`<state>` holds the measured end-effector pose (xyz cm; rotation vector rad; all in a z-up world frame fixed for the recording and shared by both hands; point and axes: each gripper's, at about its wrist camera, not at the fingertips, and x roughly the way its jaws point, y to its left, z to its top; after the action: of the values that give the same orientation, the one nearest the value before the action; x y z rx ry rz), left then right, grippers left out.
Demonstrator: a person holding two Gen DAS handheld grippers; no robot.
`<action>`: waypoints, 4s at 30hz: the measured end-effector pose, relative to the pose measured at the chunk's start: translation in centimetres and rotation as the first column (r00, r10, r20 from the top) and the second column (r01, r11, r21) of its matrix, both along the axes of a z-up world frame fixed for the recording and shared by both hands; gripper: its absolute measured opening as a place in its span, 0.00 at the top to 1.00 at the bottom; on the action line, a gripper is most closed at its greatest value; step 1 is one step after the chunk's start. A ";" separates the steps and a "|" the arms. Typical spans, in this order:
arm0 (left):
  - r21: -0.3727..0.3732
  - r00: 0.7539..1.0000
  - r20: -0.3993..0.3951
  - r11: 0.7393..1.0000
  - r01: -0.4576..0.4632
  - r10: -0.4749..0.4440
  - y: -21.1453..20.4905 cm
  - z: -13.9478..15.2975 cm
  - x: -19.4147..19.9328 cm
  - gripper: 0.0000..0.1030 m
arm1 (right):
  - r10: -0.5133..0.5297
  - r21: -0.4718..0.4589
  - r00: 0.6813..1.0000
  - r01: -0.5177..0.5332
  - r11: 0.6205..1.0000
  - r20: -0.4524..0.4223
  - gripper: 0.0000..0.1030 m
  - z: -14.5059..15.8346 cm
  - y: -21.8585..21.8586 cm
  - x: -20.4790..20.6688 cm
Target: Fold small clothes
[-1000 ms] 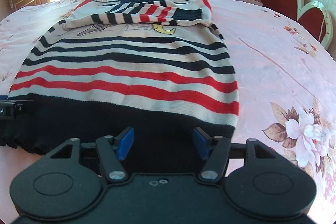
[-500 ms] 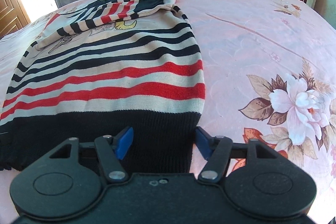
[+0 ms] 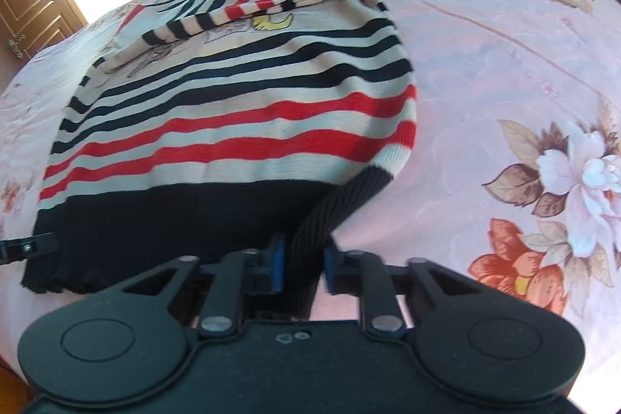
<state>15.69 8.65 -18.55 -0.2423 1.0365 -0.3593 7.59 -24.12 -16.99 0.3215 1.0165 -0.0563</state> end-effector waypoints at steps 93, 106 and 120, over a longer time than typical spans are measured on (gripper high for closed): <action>0.333 0.924 0.379 0.924 -0.190 0.053 -9.9 -0.5 37.2 0.83 | 0.045 -0.304 0.962 0.040 0.952 0.268 0.93 -1.8 -10.9 39.6; 0.372 0.911 0.411 0.908 -0.195 0.027 -10.2 2.2 34.8 0.12 | 0.007 -0.253 0.941 0.084 0.964 0.339 0.34 2.8 -10.3 37.2; 0.316 0.947 0.317 0.948 -0.050 -0.056 -14.8 1.0 33.1 0.12 | 0.251 -0.258 0.926 -0.179 0.949 0.281 0.64 1.9 -1.5 36.6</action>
<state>48.82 -6.17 -17.57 0.1106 0.7557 -0.2183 44.18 -25.66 -15.12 0.0028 0.7166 0.0767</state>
